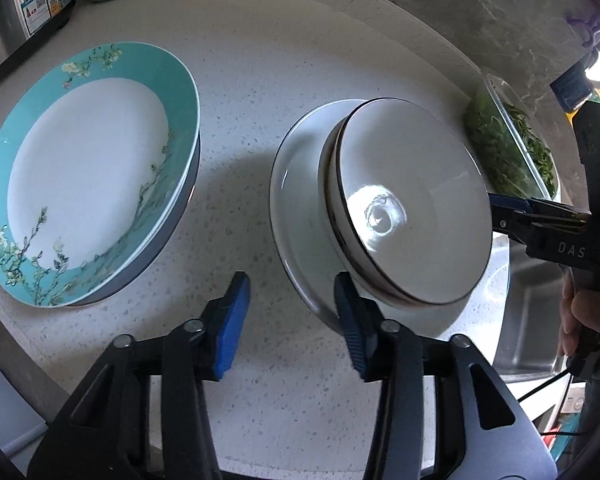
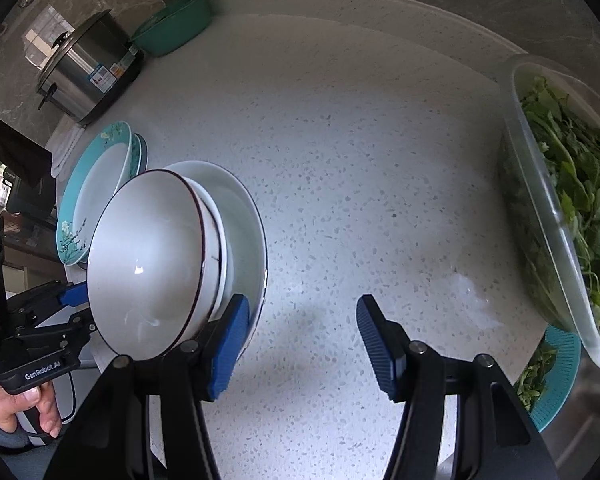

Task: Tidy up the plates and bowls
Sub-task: 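Grip the rim of the nested bowl stack with the left tool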

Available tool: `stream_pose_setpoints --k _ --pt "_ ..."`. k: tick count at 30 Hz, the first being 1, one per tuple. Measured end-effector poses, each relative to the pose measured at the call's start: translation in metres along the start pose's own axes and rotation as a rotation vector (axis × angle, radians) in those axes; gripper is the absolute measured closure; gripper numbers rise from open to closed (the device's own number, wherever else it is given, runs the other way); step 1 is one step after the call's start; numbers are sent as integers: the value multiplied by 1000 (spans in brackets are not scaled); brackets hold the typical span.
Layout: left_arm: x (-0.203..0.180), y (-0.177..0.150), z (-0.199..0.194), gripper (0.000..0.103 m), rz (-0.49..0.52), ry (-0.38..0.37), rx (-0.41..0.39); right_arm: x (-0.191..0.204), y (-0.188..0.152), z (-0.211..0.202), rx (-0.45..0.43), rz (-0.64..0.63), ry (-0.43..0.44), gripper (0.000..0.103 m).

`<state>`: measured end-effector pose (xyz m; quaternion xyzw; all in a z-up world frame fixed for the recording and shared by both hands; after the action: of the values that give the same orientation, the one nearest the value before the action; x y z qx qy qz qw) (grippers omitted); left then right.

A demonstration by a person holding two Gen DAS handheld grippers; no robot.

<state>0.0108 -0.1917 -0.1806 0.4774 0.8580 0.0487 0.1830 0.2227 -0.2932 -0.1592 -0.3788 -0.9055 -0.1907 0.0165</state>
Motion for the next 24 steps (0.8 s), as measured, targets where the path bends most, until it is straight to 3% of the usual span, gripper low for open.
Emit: stream_pose_setpoints --k 3,5,17,18,22,24 --pt "1 5 5 70 -8 12 -8 2 4 4 1 -13 0 43" --pt "4 8 8 71 -12 15 -4 3 5 6 -3 -19 7 49" --pt "-2 20 27 68 -12 52 -16 4 9 22 30 -35 17 51" --pt "-1 20 27 67 -15 56 -16 5 9 23 33 -35 23 52" --pt "2 24 35 41 -40 75 3 5 8 29 39 -34 46 52" --pt "2 24 37 41 -45 65 6 4 7 31 25 -24 71 52"
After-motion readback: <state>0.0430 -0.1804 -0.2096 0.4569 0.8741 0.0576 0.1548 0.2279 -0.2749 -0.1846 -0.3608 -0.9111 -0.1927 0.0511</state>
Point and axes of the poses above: each gripper's, at about its wrist camera, not at the fingertips, and z roughly the way its jaws point, x to its left, y to its top, the point moved 2 cm from there along z, roughly the way its jaws point, and after that the axes turned 1 degree about -z, right-handed, at the moved point
